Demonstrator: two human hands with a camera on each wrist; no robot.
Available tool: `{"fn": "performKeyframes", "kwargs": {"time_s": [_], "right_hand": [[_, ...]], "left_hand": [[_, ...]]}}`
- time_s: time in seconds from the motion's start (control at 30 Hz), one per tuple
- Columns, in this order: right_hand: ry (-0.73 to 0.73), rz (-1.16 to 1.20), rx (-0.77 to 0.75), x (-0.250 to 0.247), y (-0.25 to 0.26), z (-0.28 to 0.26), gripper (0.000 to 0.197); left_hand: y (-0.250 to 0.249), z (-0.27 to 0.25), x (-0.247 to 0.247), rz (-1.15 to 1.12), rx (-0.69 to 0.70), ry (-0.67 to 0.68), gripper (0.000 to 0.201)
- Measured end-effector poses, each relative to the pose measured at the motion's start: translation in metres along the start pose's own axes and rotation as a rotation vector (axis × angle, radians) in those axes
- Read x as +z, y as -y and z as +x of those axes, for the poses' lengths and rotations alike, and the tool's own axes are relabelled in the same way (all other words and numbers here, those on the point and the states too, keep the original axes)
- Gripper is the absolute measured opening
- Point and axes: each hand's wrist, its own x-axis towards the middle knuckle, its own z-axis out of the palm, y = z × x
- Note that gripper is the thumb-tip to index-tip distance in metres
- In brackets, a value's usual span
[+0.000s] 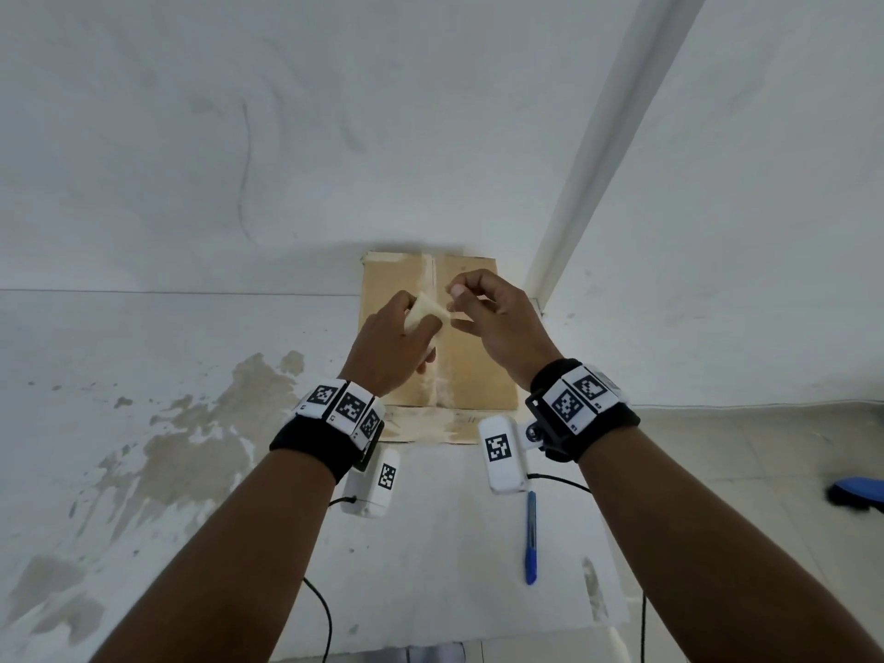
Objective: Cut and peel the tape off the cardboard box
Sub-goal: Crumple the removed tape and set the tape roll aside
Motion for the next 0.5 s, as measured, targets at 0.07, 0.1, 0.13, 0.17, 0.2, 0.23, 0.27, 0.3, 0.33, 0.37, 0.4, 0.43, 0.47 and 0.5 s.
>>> {"fn": "performKeyframes", "kwargs": {"time_s": [0.07, 0.1, 0.13, 0.17, 0.2, 0.23, 0.27, 0.3, 0.33, 0.37, 0.4, 0.43, 0.47, 0.5], "right_hand": [[-0.001, -0.007, -0.012, -0.0006, 0.0004, -0.0007, 0.017], [-0.012, -0.021, -0.033, -0.0013, 0.0012, -0.0007, 0.018], [-0.032, -0.04, -0.056, -0.0022, 0.0013, -0.0006, 0.017], [-0.053, -0.057, -0.075, -0.0032, 0.0015, -0.0001, 0.016], [-0.07, -0.069, -0.087, -0.0039, 0.0014, 0.0004, 0.016], [-0.082, -0.081, -0.096, -0.0049, 0.0009, 0.0007, 0.016], [-0.085, -0.093, -0.107, -0.006, 0.0007, 0.001, 0.016], [-0.074, -0.095, -0.118, -0.0069, 0.0006, 0.0007, 0.015], [-0.052, -0.079, -0.124, -0.0075, 0.0003, 0.0002, 0.015], [-0.025, -0.049, -0.115, -0.0076, 0.0, -0.0005, 0.015], [-0.001, -0.004, -0.085, -0.0079, -0.0005, -0.0012, 0.016], [0.023, 0.054, -0.037, -0.008, -0.0005, -0.002, 0.018], [0.046, 0.115, 0.02, -0.0087, -0.0009, -0.0024, 0.02], [0.069, 0.164, 0.072, -0.0097, -0.0008, -0.0026, 0.022]], "left_hand": [[-0.0014, -0.0006, 0.0018, -0.041, -0.02, 0.004, 0.024], [-0.0021, -0.0003, 0.0026, -0.054, -0.025, 0.005, 0.025], [-0.0026, -0.0005, 0.0037, -0.06, -0.025, 0.006, 0.026], [-0.0029, -0.0007, 0.0041, -0.058, -0.023, 0.006, 0.025], [-0.0027, -0.0008, 0.0041, -0.051, -0.019, 0.005, 0.024], [-0.002, -0.0009, 0.0039, -0.045, -0.016, 0.005, 0.023], [-0.0014, -0.001, 0.0038, -0.043, -0.012, 0.005, 0.023], [-0.001, -0.0015, 0.0039, -0.046, -0.01, 0.005, 0.023], [-0.0012, -0.0019, 0.004, -0.051, -0.006, 0.003, 0.023], [-0.0019, -0.0021, 0.004, -0.057, 0.0, -0.002, 0.023], [-0.0029, -0.0024, 0.0043, -0.063, 0.01, -0.007, 0.023], [-0.0041, -0.0026, 0.0046, -0.067, 0.026, -0.012, 0.023], [-0.0052, -0.0031, 0.0051, -0.065, 0.044, -0.017, 0.023], [-0.0059, -0.0035, 0.0055, -0.058, 0.064, -0.021, 0.022]]}}
